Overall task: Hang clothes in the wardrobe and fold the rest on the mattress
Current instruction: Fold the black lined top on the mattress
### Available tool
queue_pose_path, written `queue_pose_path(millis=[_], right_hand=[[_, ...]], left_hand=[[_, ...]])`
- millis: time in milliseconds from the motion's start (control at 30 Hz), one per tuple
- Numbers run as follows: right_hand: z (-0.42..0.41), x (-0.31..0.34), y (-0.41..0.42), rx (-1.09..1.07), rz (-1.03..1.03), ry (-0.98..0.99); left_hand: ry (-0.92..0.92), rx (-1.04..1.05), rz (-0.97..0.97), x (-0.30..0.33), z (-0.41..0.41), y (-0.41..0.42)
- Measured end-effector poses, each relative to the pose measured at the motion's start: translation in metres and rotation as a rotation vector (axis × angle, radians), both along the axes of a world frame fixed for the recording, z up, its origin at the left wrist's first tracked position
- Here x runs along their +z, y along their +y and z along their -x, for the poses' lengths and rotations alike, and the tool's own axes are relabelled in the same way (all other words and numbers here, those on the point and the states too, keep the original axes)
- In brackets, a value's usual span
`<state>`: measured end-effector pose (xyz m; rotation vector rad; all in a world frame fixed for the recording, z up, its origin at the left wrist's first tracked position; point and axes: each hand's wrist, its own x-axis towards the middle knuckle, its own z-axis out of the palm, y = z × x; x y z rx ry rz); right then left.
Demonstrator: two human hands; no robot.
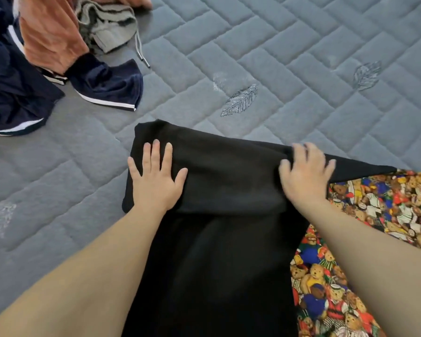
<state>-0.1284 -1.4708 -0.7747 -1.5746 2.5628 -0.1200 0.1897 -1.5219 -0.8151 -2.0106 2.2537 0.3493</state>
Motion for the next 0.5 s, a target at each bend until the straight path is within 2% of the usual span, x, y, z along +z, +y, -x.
queue_pose_path(millis=[67, 100, 333, 500], right_hand=[[-0.011, -0.023, 0.007, 0.069, -0.180, 0.010], [-0.013, -0.034, 0.010, 0.077, -0.199, 0.039], [-0.010, -0.064, 0.005, 0.064, -0.091, 0.099], [-0.011, -0.061, 0.008, 0.069, -0.094, 0.093]], left_hand=[[0.002, 0.011, 0.067, -0.003, -0.001, 0.005], [0.014, 0.014, 0.088, -0.005, -0.003, 0.008], [0.057, 0.002, 0.153, -0.028, -0.005, 0.001], [-0.001, -0.028, 0.128, -0.020, -0.003, 0.003]])
